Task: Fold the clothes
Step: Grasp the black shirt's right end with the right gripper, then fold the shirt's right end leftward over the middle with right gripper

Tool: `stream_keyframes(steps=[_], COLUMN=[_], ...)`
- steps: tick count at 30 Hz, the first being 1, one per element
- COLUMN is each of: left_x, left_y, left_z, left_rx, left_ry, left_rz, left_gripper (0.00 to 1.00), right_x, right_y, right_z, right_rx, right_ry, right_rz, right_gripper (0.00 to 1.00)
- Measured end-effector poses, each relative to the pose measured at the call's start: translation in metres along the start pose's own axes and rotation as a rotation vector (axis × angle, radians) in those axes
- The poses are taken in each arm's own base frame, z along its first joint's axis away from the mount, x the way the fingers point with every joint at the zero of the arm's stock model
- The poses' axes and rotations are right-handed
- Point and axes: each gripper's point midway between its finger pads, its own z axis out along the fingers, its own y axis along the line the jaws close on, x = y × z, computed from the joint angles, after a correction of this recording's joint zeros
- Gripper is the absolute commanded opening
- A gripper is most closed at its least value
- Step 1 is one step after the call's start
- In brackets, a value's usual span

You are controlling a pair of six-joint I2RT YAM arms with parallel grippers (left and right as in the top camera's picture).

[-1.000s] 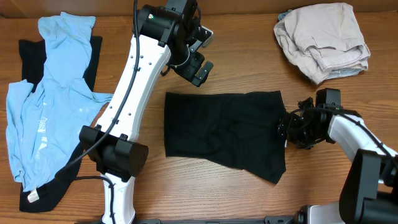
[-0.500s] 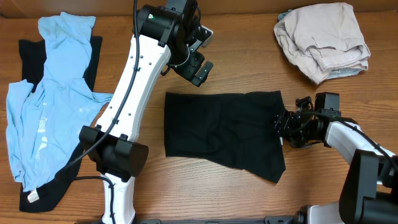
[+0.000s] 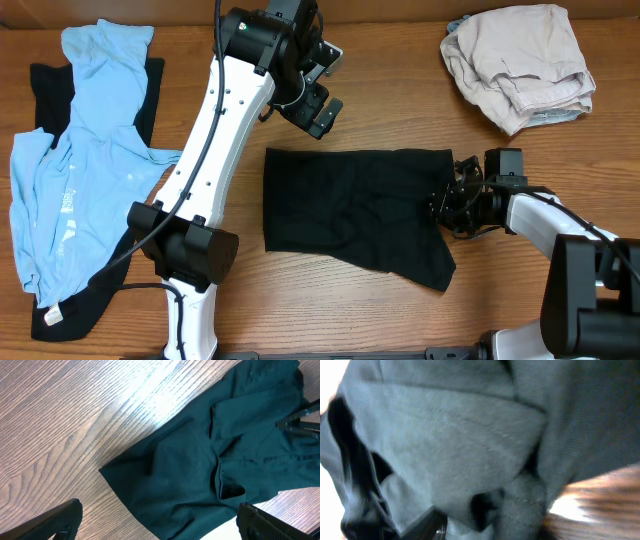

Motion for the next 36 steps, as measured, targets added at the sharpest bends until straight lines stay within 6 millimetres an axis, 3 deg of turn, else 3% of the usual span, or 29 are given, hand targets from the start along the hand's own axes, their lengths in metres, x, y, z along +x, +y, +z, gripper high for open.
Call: stream_keyframes(steps=[7,10,16,20,24,28,31,36], left_x=[0.001,0.001,0.002,0.003,0.004,0.005,0.005,0.005], left_y=[0.000,0.000,0.007,0.012,0.015,0.020,0.029,0.050], left_z=[0.000,0.000,0.000,0.000,-0.001,-0.001,-0.003,-0.006], left_rx=[0.000,0.000,-0.040,-0.068,-0.088,-0.100,-0.110,-0.128], left_ry=[0.002,0.003,0.011,0.017,0.020,0.022,0.018,-0.005], left_rz=[0.000,0.000,0.000,0.000,-0.001,-0.008,-0.024,-0.080], left_gripper=[1.00,1.00,1.00,1.00,1.00,1.00,1.00,1.00], right_x=[-0.003,-0.006,-0.020,-0.034,-0.054,-0.067,-0.068,-0.050], right_y=[-0.014,-0.026,-0.051,-0.047,-0.019,0.023,0.063,0.121], right_z=[-0.002,-0.012,-0.051,-0.085,-0.117,-0.133,-0.129,-0.098], right_rx=[0.026,0.046,0.117,0.138,0.146,0.144,0.136,0.139], right_ry=[-0.006,-0.002,-0.004,0.007,0.002,-0.009,-0.003,0.022], right_rz=[0.075,0.140,0.229,0.211,0.134,0.017,-0.099,-0.256], right_gripper=[0.04,0.04,0.04,0.04,0.04,0.04,0.04,0.04])
